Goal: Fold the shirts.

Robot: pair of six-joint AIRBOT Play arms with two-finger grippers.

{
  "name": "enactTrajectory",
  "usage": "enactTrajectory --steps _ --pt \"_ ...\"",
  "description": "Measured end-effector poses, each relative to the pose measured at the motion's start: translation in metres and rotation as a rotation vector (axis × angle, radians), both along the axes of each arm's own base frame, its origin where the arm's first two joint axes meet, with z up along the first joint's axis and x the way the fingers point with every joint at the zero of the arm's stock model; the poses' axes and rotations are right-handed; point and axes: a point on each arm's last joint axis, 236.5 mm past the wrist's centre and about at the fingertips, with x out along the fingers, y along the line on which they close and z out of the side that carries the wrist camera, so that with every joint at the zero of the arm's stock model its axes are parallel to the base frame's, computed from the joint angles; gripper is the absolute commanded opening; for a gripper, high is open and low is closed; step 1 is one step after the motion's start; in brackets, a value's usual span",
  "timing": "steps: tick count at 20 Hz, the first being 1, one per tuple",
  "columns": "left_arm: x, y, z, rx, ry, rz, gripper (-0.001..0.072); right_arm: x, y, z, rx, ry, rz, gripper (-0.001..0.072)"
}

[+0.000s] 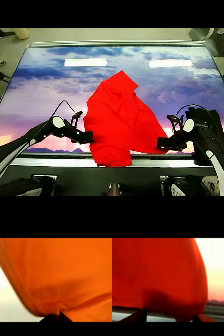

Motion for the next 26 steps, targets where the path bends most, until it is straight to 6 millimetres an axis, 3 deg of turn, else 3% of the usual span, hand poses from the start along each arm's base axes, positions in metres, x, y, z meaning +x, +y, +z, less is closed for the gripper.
enactTrajectory --steps 1,5,7,8,9,10,11,12,13,14,15,16,17,19,21,24,26 --pt "0.005 -0.003 0.006 -0.011 -0.025 -0.005 0.0026 0.008 0.0 -0.003 0.001 -0.037 -0.012 0.0017" --pt "0.041 -0.01 0.048 -0.038 -0.2 -0.037 0.0024 0.038 0.001 0.004 0.003 -0.152 -0.054 0.0024" --pt "0.068 -0.01 0.095 -0.052 -0.35 -0.06 0.0025 0.061 0.002 0.033 0.01 -0.24 -0.056 0.0025" --pt "0.084 -0.009 0.127 -0.06 -0.441 -0.062 0.0025 0.078 0.002 0.062 0.011 -0.318 -0.054 0.0023" --pt "0.098 -0.006 0.167 -0.071 -0.544 -0.061 0.0025 0.099 0.001 0.099 0.012 -0.427 -0.055 0.0023" --pt "0.114 -0.002 0.222 -0.095 -0.681 -0.041 0.0025 0.12 0.001 0.153 0.011 -0.578 -0.056 0.0024" --pt "0.125 0.005 0.288 -0.121 -0.838 -0.013 0.0025 0.136 -0.001 0.217 0.004 -0.756 -0.056 0.0024" --pt "0.128 0.015 0.357 -0.153 -0.998 0.024 0.0026 0.144 -0.004 0.295 -0.012 -0.974 -0.061 0.0024" --pt "0.122 0.027 0.429 -0.186 -1.167 0.067 0.0026 0.137 -0.007 0.37 -0.033 -1.178 -0.068 0.0024" --pt "0.103 0.04 0.5 -0.223 -1.337 0.108 0.0025 0.117 -0.011 0.446 -0.053 -1.388 -0.083 0.0024" --pt "0.078 0.051 0.556 -0.26 -1.477 0.137 0.0026 0.09 -0.013 0.503 -0.065 -1.546 -0.098 0.0024" --pt "0.048 0.062 0.604 -0.295 -1.598 0.16 0.0025 0.058 -0.014 0.548 -0.07 -1.669 -0.114 0.0024" --pt "0.021 0.073 0.638 -0.316 -1.696 0.179 0.0025 0.032 -0.014 0.576 -0.063 -1.748 -0.134 0.0024" --pt "-0.013 0.086 0.674 -0.33 -1.81 0.201 0.0026 0.002 -0.014 0.595 -0.045 -1.786 -0.162 0.0024" --pt "-0.02 0.097 0.681 -0.269 -1.854 0.207 0.0025 -0.008 -0.016 0.594 -0.045 -1.765 -0.181 0.0024" --pt "0.011 0.111 0.657 -0.098 -1.795 0.219 0.0026 0.009 -0.025 0.559 -0.067 -1.591 -0.217 0.0024" --pt "0.055 0.118 0.617 0.041 -1.672 0.208 0.0026 0.034 -0.033 0.505 -0.106 -1.35 -0.227 0.0024"
